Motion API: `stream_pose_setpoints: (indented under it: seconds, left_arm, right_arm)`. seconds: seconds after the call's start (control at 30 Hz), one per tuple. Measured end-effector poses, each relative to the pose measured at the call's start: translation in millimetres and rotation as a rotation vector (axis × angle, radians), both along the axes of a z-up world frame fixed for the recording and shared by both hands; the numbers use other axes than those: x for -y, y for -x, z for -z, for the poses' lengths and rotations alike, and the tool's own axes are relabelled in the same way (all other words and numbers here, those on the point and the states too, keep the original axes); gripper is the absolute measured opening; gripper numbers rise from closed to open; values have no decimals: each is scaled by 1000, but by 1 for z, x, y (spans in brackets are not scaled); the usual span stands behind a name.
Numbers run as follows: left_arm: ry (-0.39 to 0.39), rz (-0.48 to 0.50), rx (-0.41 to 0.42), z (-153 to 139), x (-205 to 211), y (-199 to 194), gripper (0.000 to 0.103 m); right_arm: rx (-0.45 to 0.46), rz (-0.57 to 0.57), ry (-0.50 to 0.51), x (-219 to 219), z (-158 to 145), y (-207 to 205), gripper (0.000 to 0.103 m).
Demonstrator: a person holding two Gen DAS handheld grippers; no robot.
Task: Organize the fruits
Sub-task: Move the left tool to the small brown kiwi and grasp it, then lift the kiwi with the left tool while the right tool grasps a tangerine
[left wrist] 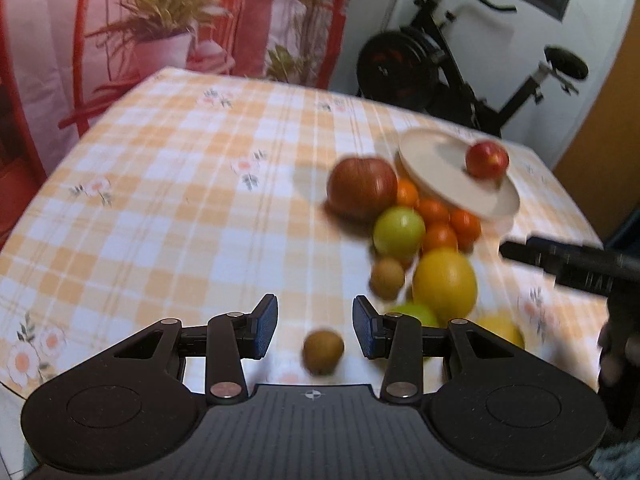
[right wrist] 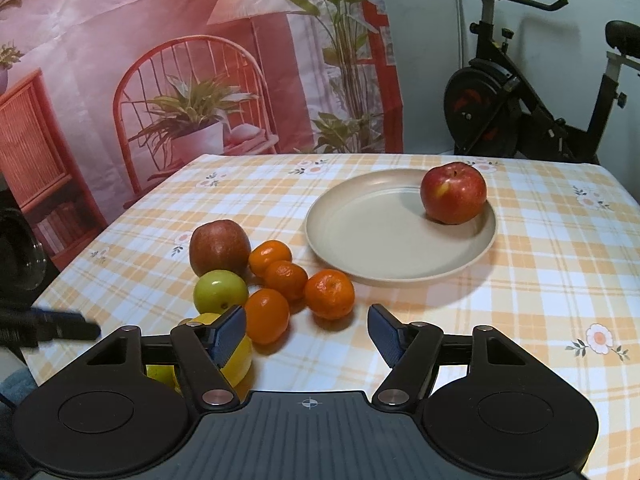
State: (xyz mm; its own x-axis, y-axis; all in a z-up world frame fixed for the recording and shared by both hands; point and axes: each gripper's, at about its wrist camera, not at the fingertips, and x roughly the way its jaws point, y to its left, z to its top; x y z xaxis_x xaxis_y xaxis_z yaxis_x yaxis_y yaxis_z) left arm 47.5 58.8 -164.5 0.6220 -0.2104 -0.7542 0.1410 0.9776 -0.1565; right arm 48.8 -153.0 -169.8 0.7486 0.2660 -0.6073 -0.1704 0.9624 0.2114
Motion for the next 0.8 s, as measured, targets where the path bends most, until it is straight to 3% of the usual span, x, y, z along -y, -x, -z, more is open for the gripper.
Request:
stream_pose_setpoints:
  seconds: [0.53, 0.8]
  left_arm:
    - [-7, 26, -52, 18, 9, -2, 42]
    - [-41, 41, -56, 23, 14, -3, 28]
  right_arm:
    - [-10, -2, -8, 0, 3, 4, 64]
    - [-22, 3, -14, 1, 6, 2, 64]
